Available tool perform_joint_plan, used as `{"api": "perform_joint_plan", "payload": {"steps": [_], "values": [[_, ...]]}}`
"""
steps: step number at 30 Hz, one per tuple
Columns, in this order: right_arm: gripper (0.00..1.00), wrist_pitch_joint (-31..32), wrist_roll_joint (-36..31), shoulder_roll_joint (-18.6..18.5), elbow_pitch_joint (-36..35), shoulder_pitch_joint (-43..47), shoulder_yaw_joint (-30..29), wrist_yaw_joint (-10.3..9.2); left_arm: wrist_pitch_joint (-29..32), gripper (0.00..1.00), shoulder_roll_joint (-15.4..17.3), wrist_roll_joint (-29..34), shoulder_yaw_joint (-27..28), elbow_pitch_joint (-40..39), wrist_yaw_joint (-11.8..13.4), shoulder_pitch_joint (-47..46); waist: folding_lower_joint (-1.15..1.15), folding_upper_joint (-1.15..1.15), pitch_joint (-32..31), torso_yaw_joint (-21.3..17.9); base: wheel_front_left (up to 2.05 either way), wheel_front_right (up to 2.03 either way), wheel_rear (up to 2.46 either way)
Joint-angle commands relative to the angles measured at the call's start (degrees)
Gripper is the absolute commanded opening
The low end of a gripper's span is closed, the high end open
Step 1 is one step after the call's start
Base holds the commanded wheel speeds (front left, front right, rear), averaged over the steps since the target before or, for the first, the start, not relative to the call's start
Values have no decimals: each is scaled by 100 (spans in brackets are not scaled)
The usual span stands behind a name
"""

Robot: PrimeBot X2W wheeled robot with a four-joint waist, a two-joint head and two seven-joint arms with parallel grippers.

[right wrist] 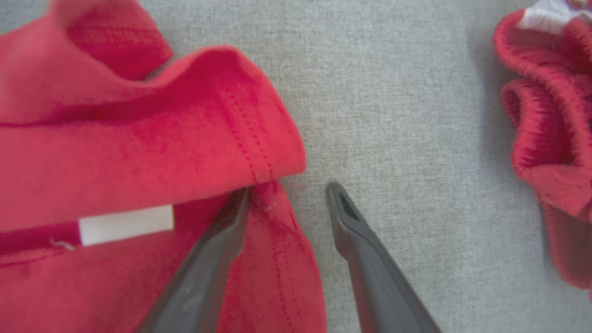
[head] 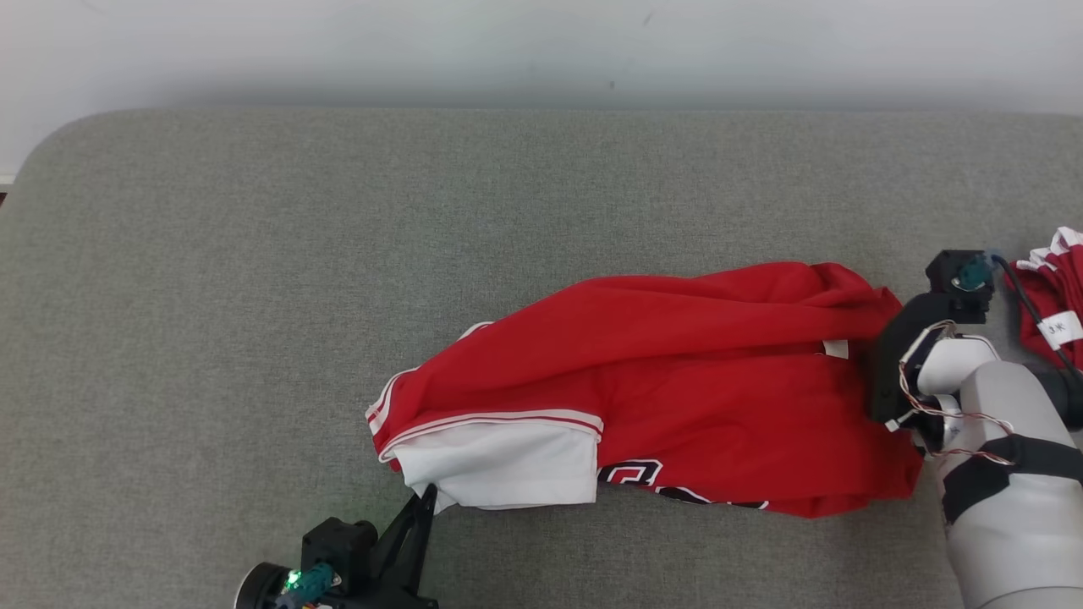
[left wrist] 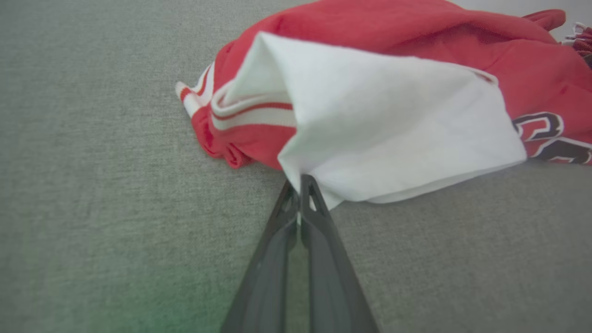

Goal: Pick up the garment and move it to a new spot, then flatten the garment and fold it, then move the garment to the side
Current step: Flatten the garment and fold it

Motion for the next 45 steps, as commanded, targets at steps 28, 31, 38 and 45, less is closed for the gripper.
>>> {"api": "perform_joint_plan", "payload": {"steps": [28,31,38,45], "values": [[0,664,2920,312,-2238,-145,619,-12,1126,0,651,-1965,1335,-2723,-7,-1599,0,0,-783,-662,0,0,0],[0,714,3099,455,-2553,-245,537,-13,1367,0,792,-2055,1332,-2776,-21,-1993,0,0,-838,-744,0,0,0],[0,455,3084,642,-3093,-758,216,-12,1575,0,987,-2162,1412,-2472,-30,-2996,0,0,-865,-927,0,0,0],[0,-228,3091,793,-3237,-1416,70,-12,1219,0,835,-2257,1735,-2111,139,-3819,0,0,-925,-1118,0,0,0]]}}
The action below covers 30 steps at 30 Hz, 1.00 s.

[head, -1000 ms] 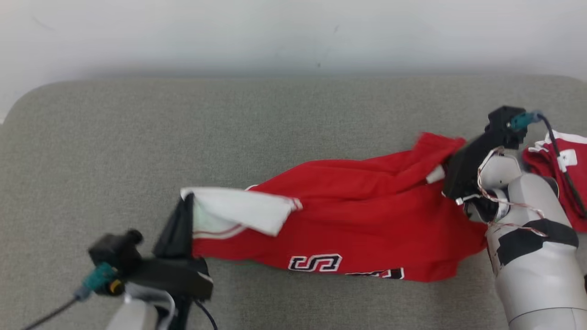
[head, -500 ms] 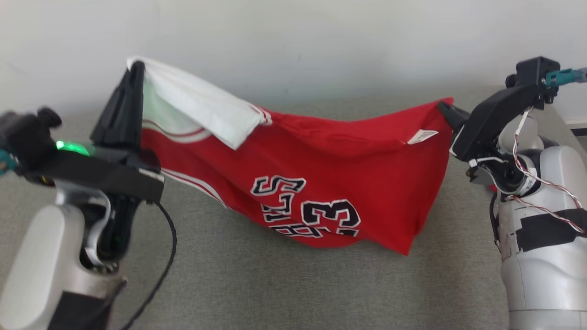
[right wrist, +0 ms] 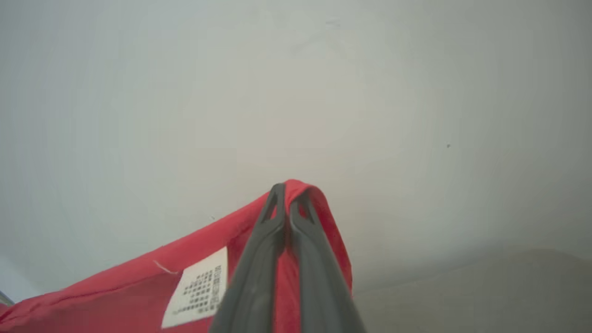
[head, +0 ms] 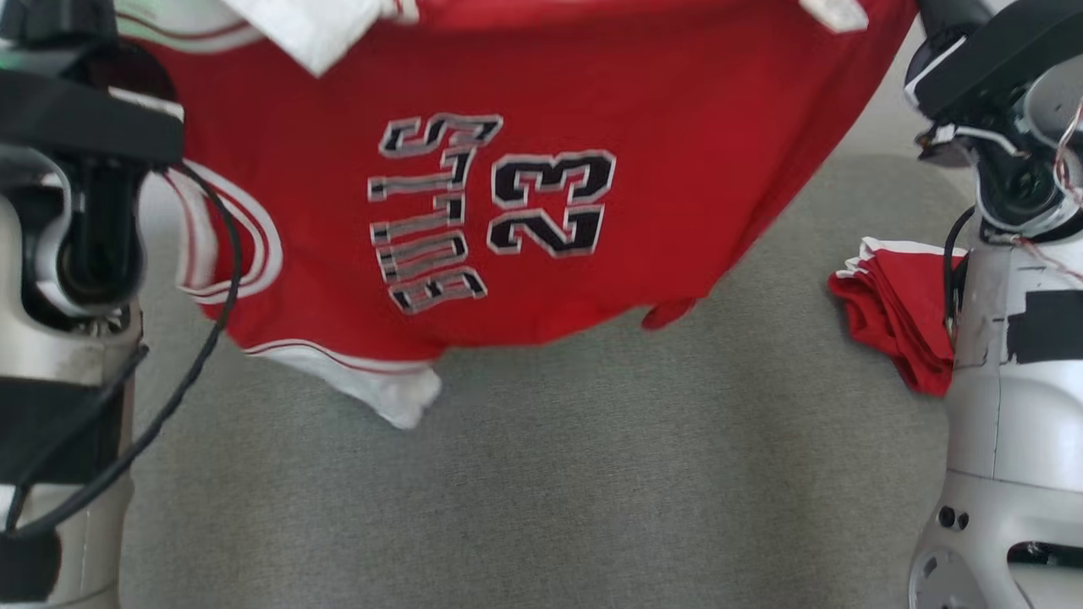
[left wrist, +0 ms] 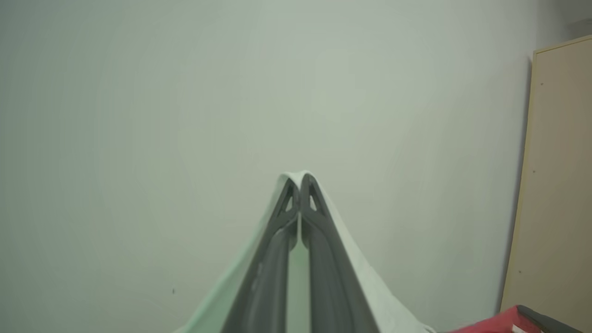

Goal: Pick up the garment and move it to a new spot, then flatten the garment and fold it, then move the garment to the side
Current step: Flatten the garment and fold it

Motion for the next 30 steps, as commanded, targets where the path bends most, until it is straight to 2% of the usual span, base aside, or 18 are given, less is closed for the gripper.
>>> {"api": "perform_joint_plan", "payload": {"steps": [1,5,11,16,23,30], "values": [[0,-164,-49,31,9,-111,35,-11,-62,0,-45,25,28,80,16,-158,0,0,-29,-79,0,0,0],[0,-871,-48,80,-11,-357,-19,-11,-141,0,-384,-498,280,209,41,-477,0,0,-31,-164,0,0,0],[0,-1195,-68,79,198,-482,73,-11,-32,0,-393,-489,185,386,72,-704,0,0,-3,-264,0,0,0],[0,-1198,-137,17,349,-564,128,-11,172,0,-384,-508,104,622,163,-798,0,0,177,-347,0,0,0],[0,-950,-201,-11,646,-923,271,-11,582,0,-348,-463,-82,977,278,-1255,0,0,917,-442,0,0,0],[0,-997,-452,14,964,-1677,512,-11,656,0,-254,-216,-217,1270,362,-2278,0,0,1920,-573,0,0,0]]}}
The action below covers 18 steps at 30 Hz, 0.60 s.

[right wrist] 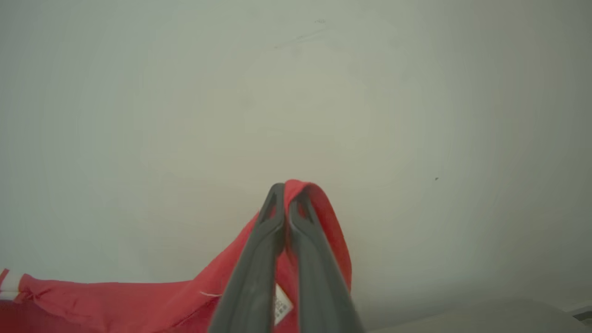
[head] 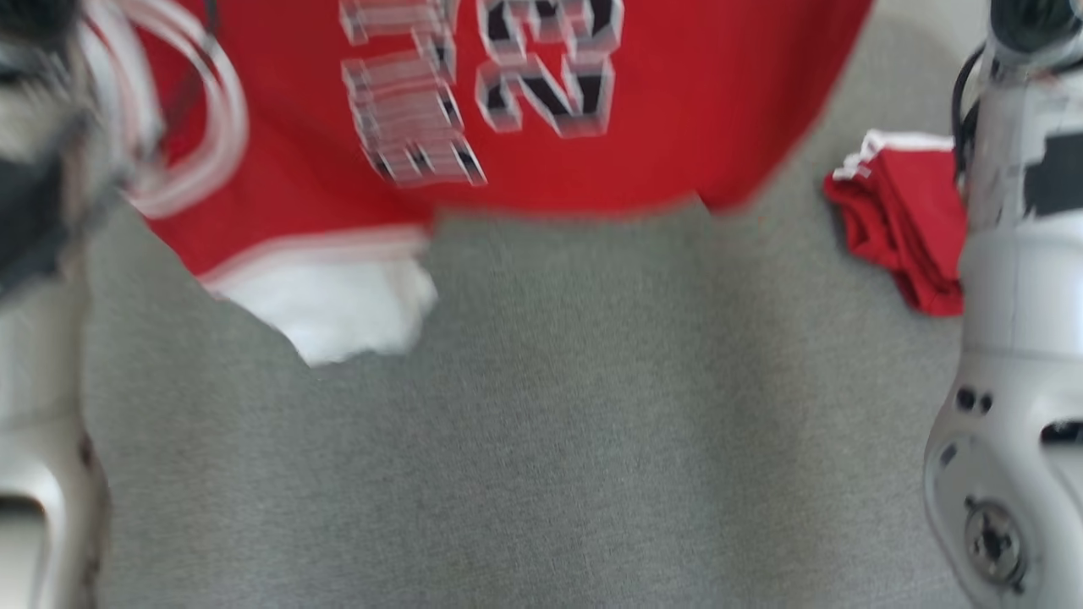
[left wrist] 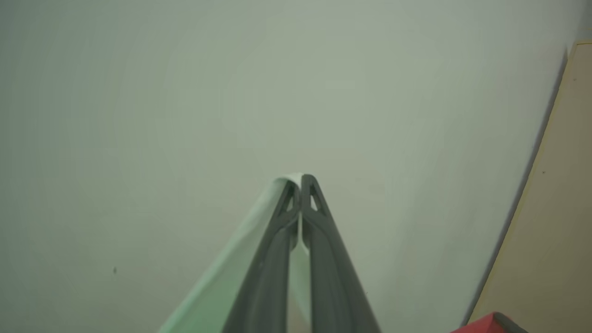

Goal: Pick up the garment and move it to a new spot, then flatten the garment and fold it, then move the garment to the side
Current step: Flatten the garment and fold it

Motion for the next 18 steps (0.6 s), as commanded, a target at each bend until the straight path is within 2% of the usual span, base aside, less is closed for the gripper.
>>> {"api": "perform_joint_plan", "payload": {"steps": [1,7,9,11,14,18], "values": [[0,-80,-104,24,61,-150,24,-11,-62,0,21,34,-1,28,-1,-238,-1,-1,896,-169,0,0,0],[0,-761,-587,74,418,-1102,-24,-11,-359,0,65,533,-322,156,-181,-1567,-1,-1,1851,-323,0,0,0],[0,-1158,-762,95,509,-1396,-117,-11,-651,0,79,787,-473,187,-270,-1985,-1,-1,2081,-361,0,0,0],[0,-1875,-1034,117,609,-1812,-294,-11,-1280,0,75,1111,-676,207,-407,-2565,-1,-1,2332,-401,0,0,0],[0,-2511,-1362,118,694,-2114,-277,-11,-1740,0,61,1202,-794,261,-488,-2941,-1,-1,2549,-417,0,0,0],[0,-3127,-1757,-109,785,-2329,-168,-11,-1945,0,100,1210,-990,299,-519,-3023,-1,-1,2896,-309,0,0,0]]}}
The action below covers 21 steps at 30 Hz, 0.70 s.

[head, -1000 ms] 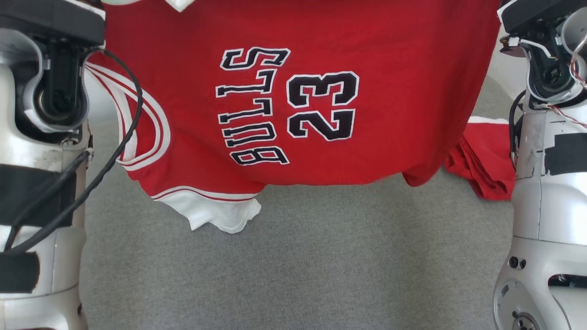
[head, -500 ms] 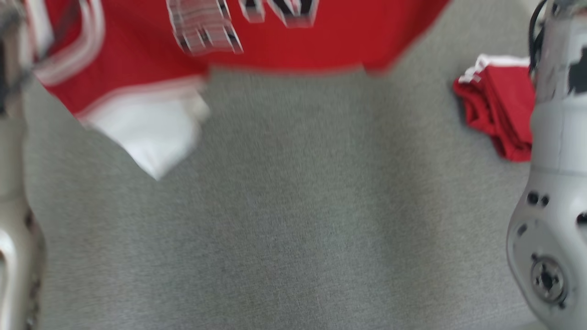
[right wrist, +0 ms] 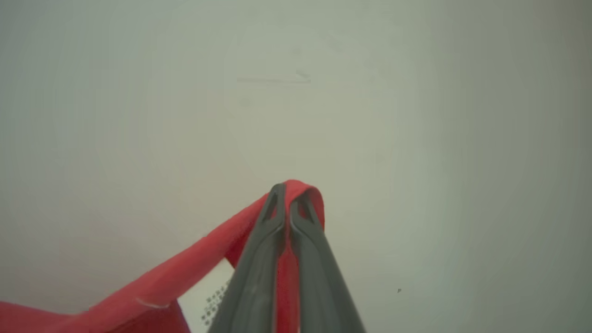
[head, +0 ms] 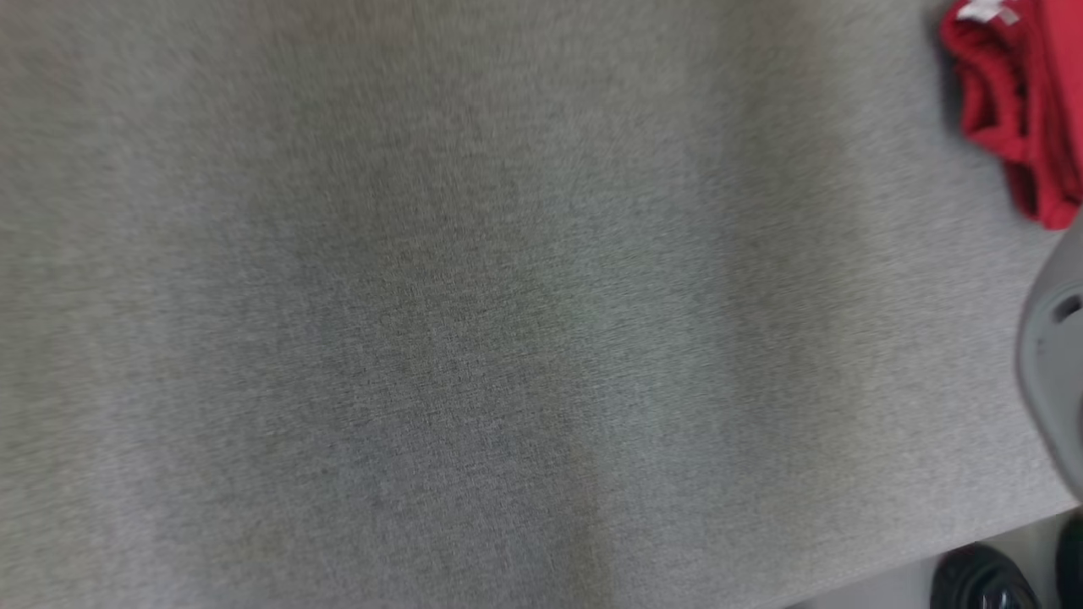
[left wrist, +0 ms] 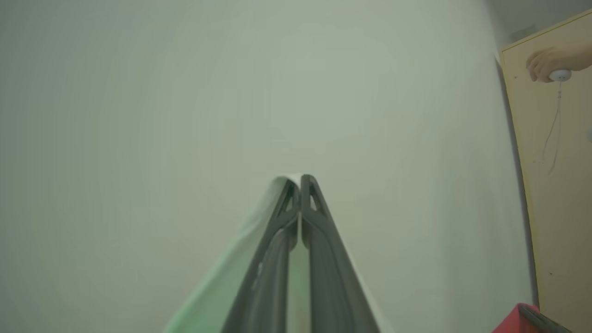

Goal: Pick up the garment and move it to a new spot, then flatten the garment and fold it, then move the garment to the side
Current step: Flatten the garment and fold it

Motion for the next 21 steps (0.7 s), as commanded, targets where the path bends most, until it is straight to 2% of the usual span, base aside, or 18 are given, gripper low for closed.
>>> {"api": "perform_joint_plan", "payload": {"steps": [1,7,12,16,18,21], "values": [[0,-158,-116,-61,56,-47,27,-11,-54,0,54,23,-57,10,-40,112,-2,-1,627,11,0,0,0],[0,-573,-425,-191,311,127,416,-11,-112,0,290,-164,-169,-200,-29,635,-2,-1,983,227,0,0,0],[0,-614,-265,-360,703,185,614,-11,-104,0,269,-155,310,-304,-31,1175,-2,-1,837,542,0,0,0],[0,-610,-237,-436,1027,46,832,-11,-105,0,155,-11,753,-175,72,1474,-2,-1,631,798,0,0,0],[0,-616,-257,-489,986,-108,920,-11,-106,0,83,68,995,-212,99,1541,-2,-1,552,885,0,0,0],[0,-616,-394,-613,305,-310,956,-11,-106,0,-101,116,1239,-314,52,1603,-2,-1,510,983,0,0,0]]}}
